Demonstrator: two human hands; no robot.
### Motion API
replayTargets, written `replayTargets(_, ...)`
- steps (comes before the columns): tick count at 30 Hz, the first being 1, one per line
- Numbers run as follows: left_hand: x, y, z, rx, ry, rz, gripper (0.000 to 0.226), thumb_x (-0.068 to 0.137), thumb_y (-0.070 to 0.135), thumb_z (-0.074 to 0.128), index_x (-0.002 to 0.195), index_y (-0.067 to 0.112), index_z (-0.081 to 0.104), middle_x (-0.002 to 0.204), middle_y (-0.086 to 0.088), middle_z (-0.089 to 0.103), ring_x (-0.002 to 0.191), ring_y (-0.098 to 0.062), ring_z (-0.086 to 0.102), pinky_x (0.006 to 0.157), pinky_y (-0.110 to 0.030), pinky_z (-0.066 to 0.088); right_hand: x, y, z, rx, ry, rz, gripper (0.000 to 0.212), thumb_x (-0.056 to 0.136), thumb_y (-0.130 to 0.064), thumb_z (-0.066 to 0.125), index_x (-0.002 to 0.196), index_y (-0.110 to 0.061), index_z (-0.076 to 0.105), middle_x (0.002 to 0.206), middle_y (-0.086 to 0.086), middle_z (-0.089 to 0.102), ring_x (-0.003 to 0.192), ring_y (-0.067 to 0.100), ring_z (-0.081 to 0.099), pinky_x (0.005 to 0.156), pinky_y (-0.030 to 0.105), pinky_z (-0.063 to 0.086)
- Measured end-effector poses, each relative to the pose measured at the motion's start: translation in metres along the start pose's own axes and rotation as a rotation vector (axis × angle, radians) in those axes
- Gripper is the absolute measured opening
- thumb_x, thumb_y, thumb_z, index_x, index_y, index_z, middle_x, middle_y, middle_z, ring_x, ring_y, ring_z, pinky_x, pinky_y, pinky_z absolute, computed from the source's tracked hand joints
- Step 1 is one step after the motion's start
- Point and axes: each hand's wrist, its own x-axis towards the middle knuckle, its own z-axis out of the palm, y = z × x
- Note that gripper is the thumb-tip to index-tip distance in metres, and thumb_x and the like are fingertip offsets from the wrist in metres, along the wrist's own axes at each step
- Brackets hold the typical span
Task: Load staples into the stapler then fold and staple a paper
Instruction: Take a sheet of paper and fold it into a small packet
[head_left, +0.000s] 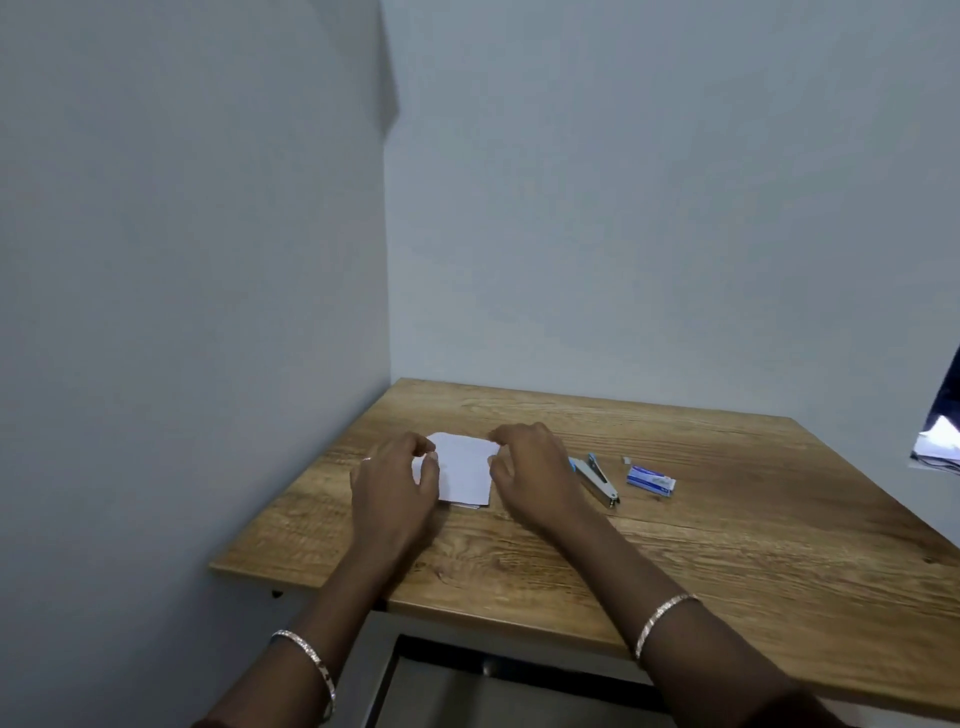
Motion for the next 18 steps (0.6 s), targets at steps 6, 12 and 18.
replayTargets(6,-0.001,-0.009,0.006,0.250,-0.234,-0.043,0.046,0.091,0.055,0.051,0.131,0.034,0.059,0.152,0.008,0.048,0.144,-0.018,0.034,0.112,-0.047,0.021,0.036,0.013,0.024,-0.007,-0.232,0.174,0.067,0.097,-0.047,0.057,0.155,-0.022,0.035,0.158,0.005,0.045,0.147,0.029,0.036,0.118,0.048,0.031)
replayTargets(12,0.003,-0.016,0.017,0.442,-0.388,-0.066,0.062,0.090,0.071,0.037,0.141,0.038,0.051,0.165,0.006,0.030,0.154,-0.022,0.016,0.116,-0.059,0.008,0.046,0.021,0.042,-0.093,-0.424,0.213,0.067,0.102,-0.056,0.040,0.159,-0.025,0.025,0.167,0.006,0.030,0.157,0.024,0.018,0.121,0.053,0.014)
replayTargets(18,0.004,-0.020,0.020,0.426,-0.383,-0.111,0.067,0.087,0.076,0.036,0.142,0.041,0.050,0.161,0.012,0.038,0.154,-0.020,0.018,0.118,-0.060,0.003,0.047,0.012,0.042,-0.168,-0.390,0.136,0.052,0.105,-0.046,0.039,0.154,-0.029,0.038,0.159,0.001,0.045,0.151,0.023,0.033,0.122,0.052,0.019)
